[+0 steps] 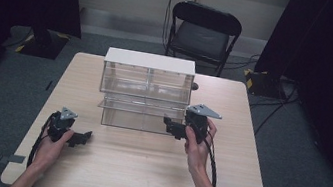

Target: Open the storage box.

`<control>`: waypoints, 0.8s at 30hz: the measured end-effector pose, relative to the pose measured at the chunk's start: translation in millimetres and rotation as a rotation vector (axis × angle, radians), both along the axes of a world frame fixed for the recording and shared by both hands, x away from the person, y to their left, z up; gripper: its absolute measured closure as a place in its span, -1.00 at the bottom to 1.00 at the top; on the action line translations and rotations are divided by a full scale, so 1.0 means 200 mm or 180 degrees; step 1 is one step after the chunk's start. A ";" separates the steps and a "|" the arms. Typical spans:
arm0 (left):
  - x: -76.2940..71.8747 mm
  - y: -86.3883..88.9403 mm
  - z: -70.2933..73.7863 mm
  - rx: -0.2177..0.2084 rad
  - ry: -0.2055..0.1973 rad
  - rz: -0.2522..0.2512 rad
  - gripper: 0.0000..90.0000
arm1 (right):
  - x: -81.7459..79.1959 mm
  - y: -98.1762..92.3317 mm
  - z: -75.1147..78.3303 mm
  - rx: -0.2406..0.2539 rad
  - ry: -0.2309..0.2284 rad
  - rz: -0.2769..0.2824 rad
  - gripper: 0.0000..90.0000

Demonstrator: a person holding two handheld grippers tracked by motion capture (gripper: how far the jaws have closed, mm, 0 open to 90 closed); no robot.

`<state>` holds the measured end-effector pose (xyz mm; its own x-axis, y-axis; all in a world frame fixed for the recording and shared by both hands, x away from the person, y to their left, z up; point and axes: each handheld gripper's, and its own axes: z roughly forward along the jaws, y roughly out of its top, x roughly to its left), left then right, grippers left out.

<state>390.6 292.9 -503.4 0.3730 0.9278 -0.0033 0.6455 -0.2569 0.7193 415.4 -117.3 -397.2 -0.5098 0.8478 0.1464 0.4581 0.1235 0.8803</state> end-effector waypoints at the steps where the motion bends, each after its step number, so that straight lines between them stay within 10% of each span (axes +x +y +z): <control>1: 0.00 0.00 0.00 0.0000 0.0000 0.0000 -0.97 | 0.00 0.00 0.01 0.0010 0.0000 0.0002 -0.70; 24: 0.00 0.00 0.00 -0.0001 0.0000 0.0000 -0.97 | 0.04 0.03 0.08 0.0080 -0.0210 0.0040 -0.85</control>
